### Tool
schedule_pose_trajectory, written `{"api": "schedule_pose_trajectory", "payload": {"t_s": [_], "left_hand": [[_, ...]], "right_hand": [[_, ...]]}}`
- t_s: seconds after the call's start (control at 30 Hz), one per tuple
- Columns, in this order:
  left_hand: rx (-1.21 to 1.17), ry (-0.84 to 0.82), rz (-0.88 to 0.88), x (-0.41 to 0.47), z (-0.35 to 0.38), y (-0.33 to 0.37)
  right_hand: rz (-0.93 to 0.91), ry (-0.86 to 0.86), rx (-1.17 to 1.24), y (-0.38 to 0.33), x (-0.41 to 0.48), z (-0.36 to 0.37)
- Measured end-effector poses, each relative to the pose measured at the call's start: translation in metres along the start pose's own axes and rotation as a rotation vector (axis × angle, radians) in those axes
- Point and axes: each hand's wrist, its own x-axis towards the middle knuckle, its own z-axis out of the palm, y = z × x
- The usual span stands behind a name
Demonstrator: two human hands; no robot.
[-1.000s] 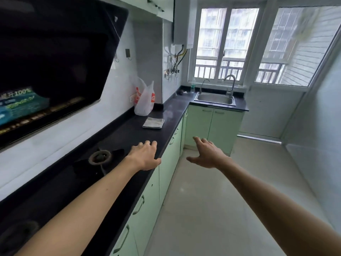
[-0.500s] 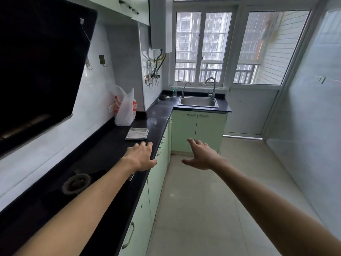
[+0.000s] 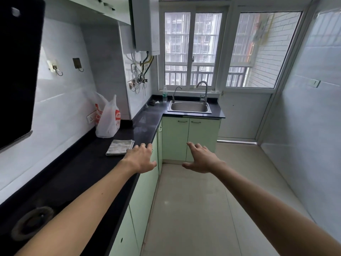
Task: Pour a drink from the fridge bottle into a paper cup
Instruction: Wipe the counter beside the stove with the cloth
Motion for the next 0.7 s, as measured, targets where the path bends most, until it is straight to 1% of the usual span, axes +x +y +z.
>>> {"api": "schedule_pose_trajectory", "payload": {"t_s": [0.17,0.37,0.7], "left_hand": [[0.019,-0.008,0.006,0.062,-0.006,0.022],[0.011,-0.017,0.015,0.122,-0.007,0.048],[0.027,-0.043,0.041,0.205,0.001,0.059]], "right_hand": [[-0.005,0.004,-0.002,0.039,0.055,-0.012],[-0.003,-0.002,-0.01,0.081,0.1,-0.019],[0.033,-0.028,0.001,0.125,0.164,-0.017]]}}
